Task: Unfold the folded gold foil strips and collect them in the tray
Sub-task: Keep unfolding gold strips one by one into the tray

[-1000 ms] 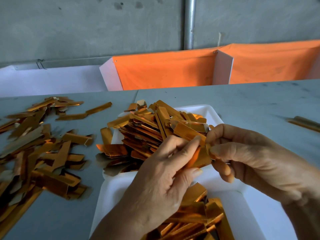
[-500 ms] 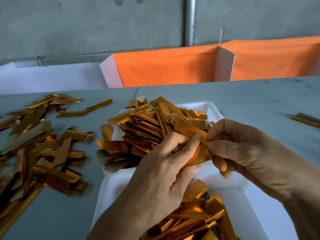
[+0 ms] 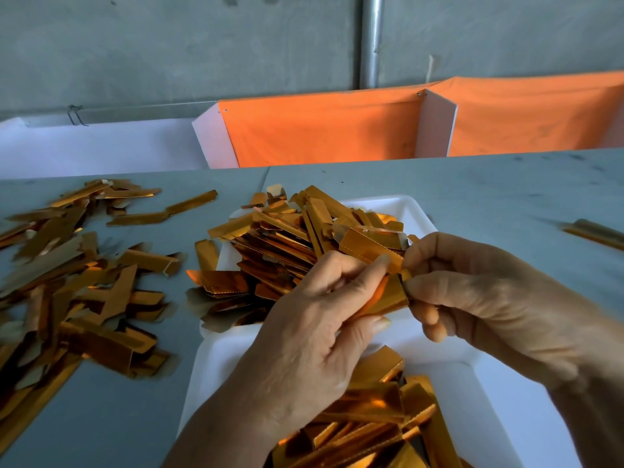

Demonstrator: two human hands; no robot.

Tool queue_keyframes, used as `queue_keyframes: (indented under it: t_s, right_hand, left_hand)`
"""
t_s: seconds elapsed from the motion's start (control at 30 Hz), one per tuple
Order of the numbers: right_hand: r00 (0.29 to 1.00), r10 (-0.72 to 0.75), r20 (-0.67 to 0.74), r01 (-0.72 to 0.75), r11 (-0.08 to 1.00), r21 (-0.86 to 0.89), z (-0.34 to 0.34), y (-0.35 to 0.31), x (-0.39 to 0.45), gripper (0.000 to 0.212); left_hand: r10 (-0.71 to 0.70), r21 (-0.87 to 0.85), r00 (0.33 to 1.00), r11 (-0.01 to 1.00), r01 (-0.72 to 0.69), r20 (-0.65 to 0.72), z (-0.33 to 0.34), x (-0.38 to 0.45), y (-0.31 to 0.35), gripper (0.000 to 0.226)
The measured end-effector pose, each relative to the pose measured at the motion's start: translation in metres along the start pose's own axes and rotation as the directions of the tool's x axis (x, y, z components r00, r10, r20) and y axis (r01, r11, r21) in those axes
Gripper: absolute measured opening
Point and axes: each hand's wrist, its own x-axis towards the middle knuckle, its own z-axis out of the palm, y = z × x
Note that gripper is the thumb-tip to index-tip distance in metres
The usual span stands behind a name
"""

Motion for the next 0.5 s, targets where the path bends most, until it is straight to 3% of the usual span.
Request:
queue_keyframes:
  t_s: [0.1,0.2,0.3,0.5]
  right_hand:
    - [0.999,-0.01,-0.037,0.007,0.997,-0.079,0.001,0.002,0.0,0.023]
    - [1.0,-0.028,0.002,0.028,0.994,-0.105,0.0,0.002,0.0,0.016]
    - [0.996,-0.051,0.068,0.056,0.996,-0.068,-0.005,0.002,-0.001,0.003]
    - [0.986,-0.068,0.152,0.058,0.996,0.07,-0.011,0.006,0.0,0.013]
  left_hand:
    - [0.012,0.079,1.0,0.997,-0.012,0.004,0.0,0.0,0.0,0.053]
    - [-0.003,0.077,1.0,0.997,0.003,-0.004,0.001,0.0,-0.001,0.052]
    - [-0.01,0.031,1.0,0.999,0.01,0.011,0.001,0.0,-0.001,0.052]
    - [-0.005,-0.065,1.0,0.998,0.007,0.028,-0.001,0.001,0.002,0.049]
